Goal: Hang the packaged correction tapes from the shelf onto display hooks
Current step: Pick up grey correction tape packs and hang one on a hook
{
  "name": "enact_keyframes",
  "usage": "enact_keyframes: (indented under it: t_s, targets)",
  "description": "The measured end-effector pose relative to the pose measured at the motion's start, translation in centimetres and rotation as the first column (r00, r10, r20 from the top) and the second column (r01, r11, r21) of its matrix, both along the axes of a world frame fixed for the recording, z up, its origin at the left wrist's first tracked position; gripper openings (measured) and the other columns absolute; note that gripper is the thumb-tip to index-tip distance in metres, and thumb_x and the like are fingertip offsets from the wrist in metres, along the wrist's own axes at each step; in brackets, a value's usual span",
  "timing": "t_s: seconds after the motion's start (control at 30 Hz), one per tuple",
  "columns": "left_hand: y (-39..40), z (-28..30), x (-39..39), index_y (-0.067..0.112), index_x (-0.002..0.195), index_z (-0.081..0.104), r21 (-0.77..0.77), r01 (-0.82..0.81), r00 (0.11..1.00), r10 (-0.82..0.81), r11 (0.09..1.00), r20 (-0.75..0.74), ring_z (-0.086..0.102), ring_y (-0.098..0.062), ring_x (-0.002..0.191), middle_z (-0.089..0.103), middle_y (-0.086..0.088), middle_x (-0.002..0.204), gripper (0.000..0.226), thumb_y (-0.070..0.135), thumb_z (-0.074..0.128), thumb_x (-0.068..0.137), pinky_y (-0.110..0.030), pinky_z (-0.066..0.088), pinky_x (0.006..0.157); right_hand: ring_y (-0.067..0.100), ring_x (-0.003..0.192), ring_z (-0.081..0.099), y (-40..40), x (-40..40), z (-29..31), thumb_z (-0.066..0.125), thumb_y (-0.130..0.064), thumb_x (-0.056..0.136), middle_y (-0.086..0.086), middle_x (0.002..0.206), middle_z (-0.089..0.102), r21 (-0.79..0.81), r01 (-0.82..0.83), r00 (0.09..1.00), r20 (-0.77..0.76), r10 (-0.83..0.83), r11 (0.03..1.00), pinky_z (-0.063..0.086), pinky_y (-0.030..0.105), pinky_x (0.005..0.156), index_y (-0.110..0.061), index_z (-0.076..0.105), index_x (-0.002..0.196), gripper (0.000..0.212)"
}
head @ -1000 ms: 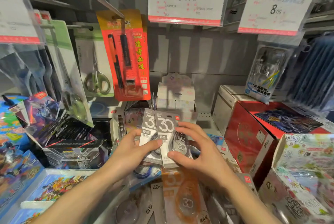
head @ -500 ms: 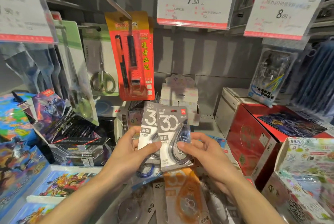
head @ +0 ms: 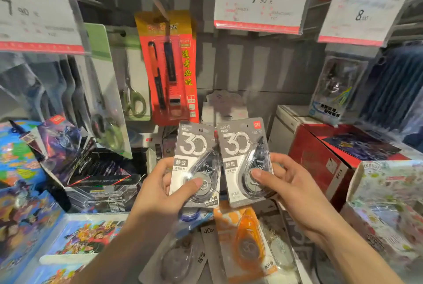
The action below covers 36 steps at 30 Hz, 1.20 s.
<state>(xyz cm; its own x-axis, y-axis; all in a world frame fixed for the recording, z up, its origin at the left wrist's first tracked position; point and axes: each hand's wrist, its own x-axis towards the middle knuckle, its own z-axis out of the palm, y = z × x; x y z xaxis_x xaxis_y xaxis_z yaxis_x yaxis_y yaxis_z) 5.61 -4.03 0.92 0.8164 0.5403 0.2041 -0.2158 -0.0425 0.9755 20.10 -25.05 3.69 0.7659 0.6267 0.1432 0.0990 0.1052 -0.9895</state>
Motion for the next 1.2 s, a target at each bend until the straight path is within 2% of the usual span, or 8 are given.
enact_keyframes:
  t_s: [0.1, 0.2, 0.33, 0.4, 0.53, 0.93, 1.07, 1.2]
  targets:
    - [-0.9, 1.1, 0.4, 0.019, 0.111, 0.064, 0.004, 0.013, 1.000, -0.013, 1.000, 0.024, 0.073, -0.011, 0.069, 0.081, -0.005, 0.085, 0.041, 0.020, 0.083, 0.075, -0.022, 0.056, 0.064, 0.022, 0.099, 0.078, -1.9, -0.3, 1.2, 0.083, -0.035, 0.073, 0.006, 0.112, 0.080, -0.004, 0.040, 0.998, 0.049, -0.040, 0.999, 0.059, 0.025, 0.077, -0.018, 0.061, 0.123, 0.057]
    - [-2.8, 2.7, 0.9, 0.020, 0.113, 0.063, -0.006, 0.014, 0.999, -0.014, 1.000, 0.039, 0.066, -0.025, 0.065, 0.080, -0.006, 0.085, 0.046, 0.026, 0.084, 0.072, -0.035, 0.052, 0.065, 0.016, 0.091, 0.079, -3.8, -0.3, 2.6, 0.084, -0.036, 0.070, 0.005, 0.108, 0.081, 0.019, 0.072, 0.994, 0.085, -0.073, 0.997, 0.057, 0.016, 0.067, -0.017, 0.062, 0.121, 0.059]
    - [-5.8, 5.0, 1.7, 0.019, 0.116, 0.063, 0.097, 0.007, 0.997, -0.014, 0.995, 0.072, 0.078, -0.016, 0.084, 0.082, 0.001, 0.099, 0.049, 0.029, 0.077, 0.071, -0.021, 0.060, 0.068, 0.017, 0.096, 0.078, -6.8, 0.5, 4.7, 0.084, -0.038, 0.068, 0.004, 0.111, 0.081, 0.063, 0.074, 0.986, 0.143, -0.082, 0.995, 0.058, 0.027, 0.079, -0.016, 0.061, 0.121, 0.062]
    - [-7.9, 5.9, 2.3, 0.019, 0.116, 0.064, 0.149, -0.029, 0.996, 0.016, 0.988, 0.091, 0.078, -0.018, 0.091, 0.082, 0.001, 0.102, 0.049, 0.031, 0.077, 0.070, -0.027, 0.062, 0.076, 0.020, 0.101, 0.078, -8.8, 1.2, 5.5, 0.087, -0.035, 0.074, 0.004, 0.113, 0.080, 0.074, 0.052, 0.984, 0.168, -0.063, 0.996, 0.060, 0.031, 0.082, -0.016, 0.061, 0.123, 0.059]
    - [-13.1, 7.0, 3.8, 0.020, 0.115, 0.065, 0.190, -0.103, 0.988, 0.078, 0.976, 0.134, 0.077, -0.027, 0.092, 0.081, -0.002, 0.101, 0.051, 0.036, 0.077, 0.068, -0.053, 0.060, 0.084, 0.018, 0.101, 0.077, -13.8, 3.5, 6.7, 0.084, -0.034, 0.080, 0.003, 0.114, 0.080, 0.096, -0.007, 0.976, 0.219, -0.015, 0.995, 0.057, 0.017, 0.079, -0.024, 0.064, 0.120, 0.046]
    - [-24.1, 10.3, 7.4, 0.029, 0.105, 0.067, 0.346, -0.242, 0.967, 0.199, 0.906, 0.156, 0.076, -0.008, 0.082, 0.080, 0.008, 0.097, 0.028, 0.031, 0.077, 0.080, -0.014, 0.055, 0.065, 0.020, 0.099, 0.078, -24.4, 10.3, 8.4, 0.090, -0.053, 0.065, 0.002, 0.111, 0.080, 0.052, -0.093, 0.968, 0.238, 0.078, 0.994, 0.059, 0.028, 0.081, -0.041, 0.070, 0.103, 0.045]
    - [-24.4, 12.3, 7.6, 0.042, 0.107, 0.065, 0.436, -0.245, 0.968, 0.196, 0.866, 0.154, 0.076, -0.009, 0.093, 0.079, 0.011, 0.106, 0.029, 0.034, 0.081, 0.084, -0.026, 0.056, 0.079, 0.016, 0.091, 0.079, -25.1, 11.2, 9.5, 0.086, -0.040, 0.071, -0.001, 0.104, 0.082, 0.034, -0.108, 0.961, 0.258, 0.096, 0.994, 0.058, 0.014, 0.071, -0.028, 0.064, 0.115, 0.051]
    - [-23.9, 14.3, 7.4, 0.045, 0.106, 0.065, 0.496, -0.274, 0.960, 0.203, 0.824, 0.193, 0.074, -0.008, 0.094, 0.077, 0.014, 0.109, 0.031, 0.037, 0.082, 0.082, -0.035, 0.057, 0.083, 0.017, 0.089, 0.079, -25.1, 11.3, 10.6, 0.080, -0.034, 0.073, 0.000, 0.102, 0.082, 0.034, -0.084, 0.963, 0.261, 0.073, 0.996, 0.058, 0.014, 0.068, -0.022, 0.061, 0.120, 0.052]
